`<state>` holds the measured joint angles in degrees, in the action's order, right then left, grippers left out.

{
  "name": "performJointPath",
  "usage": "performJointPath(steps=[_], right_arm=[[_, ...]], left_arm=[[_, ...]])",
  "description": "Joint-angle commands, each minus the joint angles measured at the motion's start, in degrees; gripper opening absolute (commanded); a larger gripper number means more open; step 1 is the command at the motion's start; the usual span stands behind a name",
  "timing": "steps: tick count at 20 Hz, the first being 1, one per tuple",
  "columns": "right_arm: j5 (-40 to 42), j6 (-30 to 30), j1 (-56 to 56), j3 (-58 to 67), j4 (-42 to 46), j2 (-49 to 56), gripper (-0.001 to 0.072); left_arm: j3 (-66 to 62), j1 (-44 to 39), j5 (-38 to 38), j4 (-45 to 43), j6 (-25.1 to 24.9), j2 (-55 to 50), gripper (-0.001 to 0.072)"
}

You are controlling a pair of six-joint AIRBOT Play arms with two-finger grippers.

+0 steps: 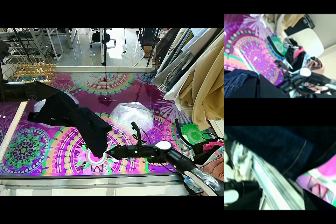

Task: Fold the clothes and pants, and hang the long-sleeved shirts on hangers.

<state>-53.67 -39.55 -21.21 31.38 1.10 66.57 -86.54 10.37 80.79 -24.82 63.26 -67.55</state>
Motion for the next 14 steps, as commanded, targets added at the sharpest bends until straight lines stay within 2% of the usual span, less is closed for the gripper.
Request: performJointPath(steps=[1,2,3,4,6,7,8,11,14], right_arm=[[-2.8,9.3,-0.3,1.5,-9.1,7.3,0.0559],[-4.2,11.2,-0.3,2.6,-10.7,9.1,0.0547],[-4.1,12.4,-0.3,3.4,-12.1,10.1,0.0483],[-4.1,13.0,-0.3,4.3,-13.4,10.7,0.0474],[-6.1,13.3,-0.3,5.9,-13.1,10.8,0.0346],[-8.3,13.3,-0.3,6.4,-12.8,10.8,0.0146],[-10.5,13.3,-0.3,6.5,-12.7,10.7,0.0026],[-12.2,10.9,-0.2,6.4,-7.7,7.3,0.0023],[-7.7,3.2,2.1,6.9,1.4,-3.3,0.0022]], left_arm=[[-0.1,0.0,0.1,0.0,0.0,0.0,0.0005],[-0.1,0.0,0.1,0.0,0.0,0.0,0.0005],[-0.1,0.0,0.1,0.0,0.0,0.0,0.0005],[-0.1,0.0,0.1,0.0,0.0,0.0,0.0005],[-0.1,0.1,0.1,0.0,0.0,0.0,0.0005],[-0.1,0.1,0.1,0.0,0.0,0.0,0.0005],[-0.1,0.1,0.1,0.0,0.0,0.0,0.0005],[-0.1,0.6,0.1,0.0,0.0,0.0,0.0005],[-0.1,2.3,0.0,0.1,0.0,0.2,0.0005]])
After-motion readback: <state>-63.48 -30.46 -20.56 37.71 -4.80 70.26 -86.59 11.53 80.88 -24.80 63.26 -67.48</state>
